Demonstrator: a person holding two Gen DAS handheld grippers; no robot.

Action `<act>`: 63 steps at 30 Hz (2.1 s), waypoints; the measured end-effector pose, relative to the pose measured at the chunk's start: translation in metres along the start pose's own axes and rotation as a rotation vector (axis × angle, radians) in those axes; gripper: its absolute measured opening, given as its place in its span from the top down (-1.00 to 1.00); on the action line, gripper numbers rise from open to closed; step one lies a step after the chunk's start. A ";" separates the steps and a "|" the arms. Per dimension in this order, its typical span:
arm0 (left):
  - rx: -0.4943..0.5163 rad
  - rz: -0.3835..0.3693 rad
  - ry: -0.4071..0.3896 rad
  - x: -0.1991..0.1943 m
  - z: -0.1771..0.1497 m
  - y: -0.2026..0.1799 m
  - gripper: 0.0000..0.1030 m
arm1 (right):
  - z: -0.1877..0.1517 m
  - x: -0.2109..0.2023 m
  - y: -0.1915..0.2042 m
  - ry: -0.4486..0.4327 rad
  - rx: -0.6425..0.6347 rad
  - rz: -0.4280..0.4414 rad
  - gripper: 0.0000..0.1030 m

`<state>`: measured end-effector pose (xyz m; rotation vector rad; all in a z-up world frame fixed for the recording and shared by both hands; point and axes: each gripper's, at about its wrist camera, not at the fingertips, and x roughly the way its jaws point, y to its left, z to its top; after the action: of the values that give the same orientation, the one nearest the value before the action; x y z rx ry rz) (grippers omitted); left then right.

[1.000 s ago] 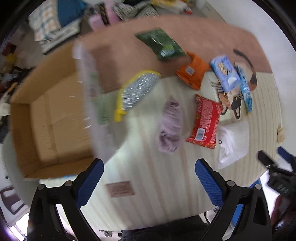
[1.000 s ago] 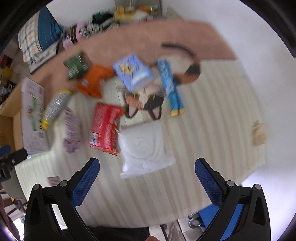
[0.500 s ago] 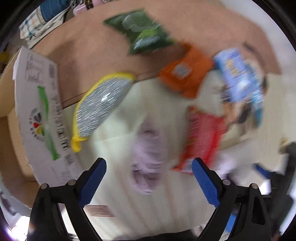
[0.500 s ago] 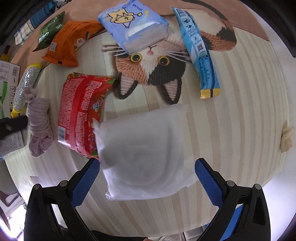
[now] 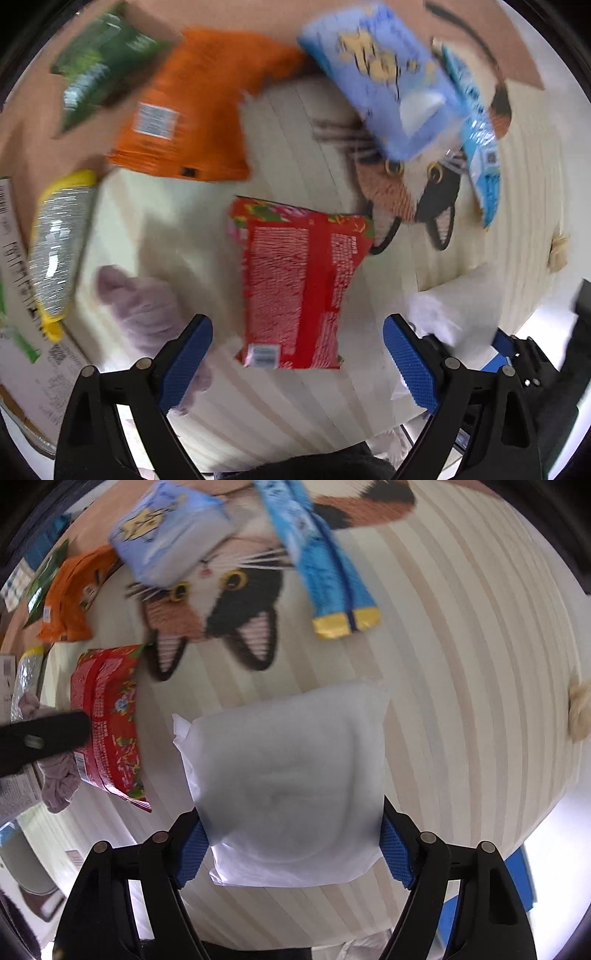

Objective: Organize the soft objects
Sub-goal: 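Grasp the red snack bag with the left gripper while the right gripper grasps the white tissue pack, then carry the red bag and white pack with both grippers into the cardboard box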

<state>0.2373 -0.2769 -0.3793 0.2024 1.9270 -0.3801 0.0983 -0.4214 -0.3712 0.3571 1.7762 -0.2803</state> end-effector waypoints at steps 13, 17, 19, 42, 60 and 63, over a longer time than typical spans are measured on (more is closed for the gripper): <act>0.006 0.134 -0.074 -0.010 -0.008 -0.025 0.20 | -0.007 -0.010 0.005 0.004 0.014 0.045 -0.31; -0.003 0.112 -0.180 -0.054 -0.033 -0.022 0.20 | -0.016 -0.032 0.007 -0.026 0.010 0.097 -0.28; -0.015 0.076 -0.235 -0.084 -0.052 -0.011 0.20 | -0.027 -0.051 0.017 -0.058 -0.017 0.129 -0.28; -0.436 -0.071 -0.281 -0.176 -0.120 0.398 0.20 | -0.037 -0.160 0.483 -0.151 -0.447 0.232 -0.28; -0.373 -0.188 -0.059 -0.105 -0.051 0.423 0.17 | 0.030 -0.071 0.532 -0.084 -0.432 0.044 -0.42; -0.356 -0.171 -0.090 -0.121 -0.058 0.418 -0.18 | 0.021 -0.080 0.530 -0.091 -0.436 0.036 -0.61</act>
<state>0.3647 0.1388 -0.3172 -0.2104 1.8921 -0.1494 0.3385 0.0522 -0.2971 0.0620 1.6848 0.1163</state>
